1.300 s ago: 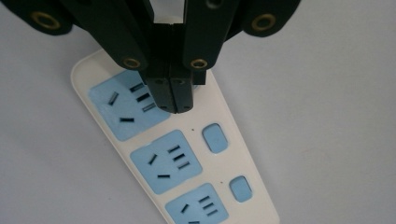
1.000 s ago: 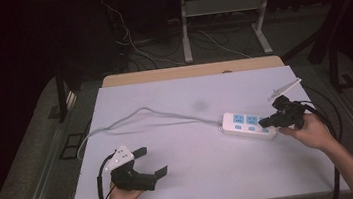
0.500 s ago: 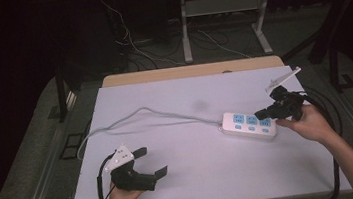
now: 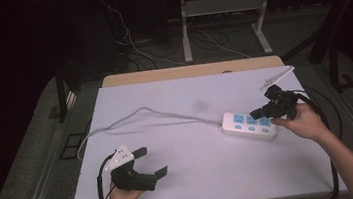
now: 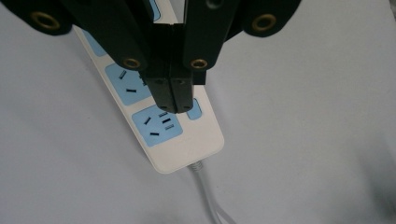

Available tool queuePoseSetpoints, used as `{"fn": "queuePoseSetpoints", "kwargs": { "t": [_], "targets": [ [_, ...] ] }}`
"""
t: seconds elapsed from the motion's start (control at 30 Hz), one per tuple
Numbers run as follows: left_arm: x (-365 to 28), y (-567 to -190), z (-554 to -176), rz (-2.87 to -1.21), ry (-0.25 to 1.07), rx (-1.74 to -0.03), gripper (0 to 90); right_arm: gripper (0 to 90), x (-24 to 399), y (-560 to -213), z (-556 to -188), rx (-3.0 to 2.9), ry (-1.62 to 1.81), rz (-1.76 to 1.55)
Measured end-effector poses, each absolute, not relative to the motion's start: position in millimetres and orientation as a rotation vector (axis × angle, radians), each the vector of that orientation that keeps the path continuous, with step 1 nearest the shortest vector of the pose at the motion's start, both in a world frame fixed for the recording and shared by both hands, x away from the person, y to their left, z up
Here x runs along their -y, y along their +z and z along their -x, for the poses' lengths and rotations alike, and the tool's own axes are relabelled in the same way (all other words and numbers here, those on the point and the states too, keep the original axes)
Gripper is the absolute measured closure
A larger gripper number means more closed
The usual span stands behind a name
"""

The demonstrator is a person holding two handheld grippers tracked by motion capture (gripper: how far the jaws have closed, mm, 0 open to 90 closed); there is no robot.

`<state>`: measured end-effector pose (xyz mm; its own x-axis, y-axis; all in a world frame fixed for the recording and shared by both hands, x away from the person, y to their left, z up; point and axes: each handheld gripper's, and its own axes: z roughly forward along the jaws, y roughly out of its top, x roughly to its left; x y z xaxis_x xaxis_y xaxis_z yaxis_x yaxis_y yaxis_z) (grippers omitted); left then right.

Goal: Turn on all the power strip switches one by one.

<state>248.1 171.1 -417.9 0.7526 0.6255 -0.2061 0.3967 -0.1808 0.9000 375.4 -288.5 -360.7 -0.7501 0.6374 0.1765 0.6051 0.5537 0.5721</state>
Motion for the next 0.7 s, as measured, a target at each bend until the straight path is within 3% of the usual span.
{"fn": "queuePoseSetpoints", "kwargs": {
  "t": [0.7],
  "targets": [
    [-171.7,-417.7,-248.1,-1.805,0.252,-0.796,0.0,90.0,287.7,-389.3,-379.2,-2.762,0.949,-1.135]
  ]
}}
